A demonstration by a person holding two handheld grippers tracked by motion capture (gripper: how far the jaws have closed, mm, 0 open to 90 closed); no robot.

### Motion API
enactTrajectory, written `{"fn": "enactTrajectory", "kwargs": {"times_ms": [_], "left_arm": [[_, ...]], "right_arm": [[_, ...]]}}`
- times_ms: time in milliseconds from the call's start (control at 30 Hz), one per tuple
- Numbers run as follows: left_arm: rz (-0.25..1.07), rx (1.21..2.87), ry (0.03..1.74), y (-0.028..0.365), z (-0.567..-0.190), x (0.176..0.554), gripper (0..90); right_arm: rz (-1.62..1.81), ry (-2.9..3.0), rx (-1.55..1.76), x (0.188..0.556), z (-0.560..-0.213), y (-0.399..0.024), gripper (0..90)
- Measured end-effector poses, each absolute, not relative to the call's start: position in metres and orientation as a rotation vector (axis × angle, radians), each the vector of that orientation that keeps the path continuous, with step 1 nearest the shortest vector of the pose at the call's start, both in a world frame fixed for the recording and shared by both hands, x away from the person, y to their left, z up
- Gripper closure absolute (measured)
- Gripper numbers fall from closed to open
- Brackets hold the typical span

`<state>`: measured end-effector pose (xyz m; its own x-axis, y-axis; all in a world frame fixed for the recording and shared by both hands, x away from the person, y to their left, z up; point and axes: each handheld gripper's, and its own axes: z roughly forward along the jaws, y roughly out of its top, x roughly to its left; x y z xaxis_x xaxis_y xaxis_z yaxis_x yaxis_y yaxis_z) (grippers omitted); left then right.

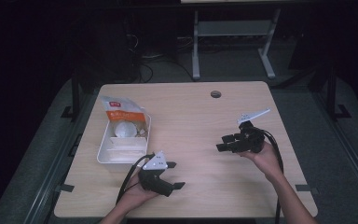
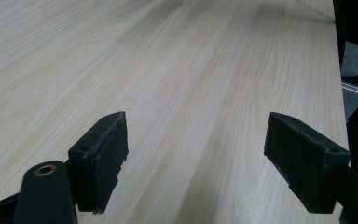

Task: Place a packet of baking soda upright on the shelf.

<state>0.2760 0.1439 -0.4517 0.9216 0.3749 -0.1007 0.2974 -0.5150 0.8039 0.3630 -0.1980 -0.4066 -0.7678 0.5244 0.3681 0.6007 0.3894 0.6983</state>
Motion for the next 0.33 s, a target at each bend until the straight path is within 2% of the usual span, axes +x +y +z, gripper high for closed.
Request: {"fn": "enactTrajectory", "kwargs": {"times_ms": [333], "left_arm": [[0.104, 2.143, 0.479, 0.145, -0.451, 0.277, 21.1]], "right_arm": [[-1.331, -2.547, -1.048, 0.341, -0.417, -0.209, 40.7]]}}
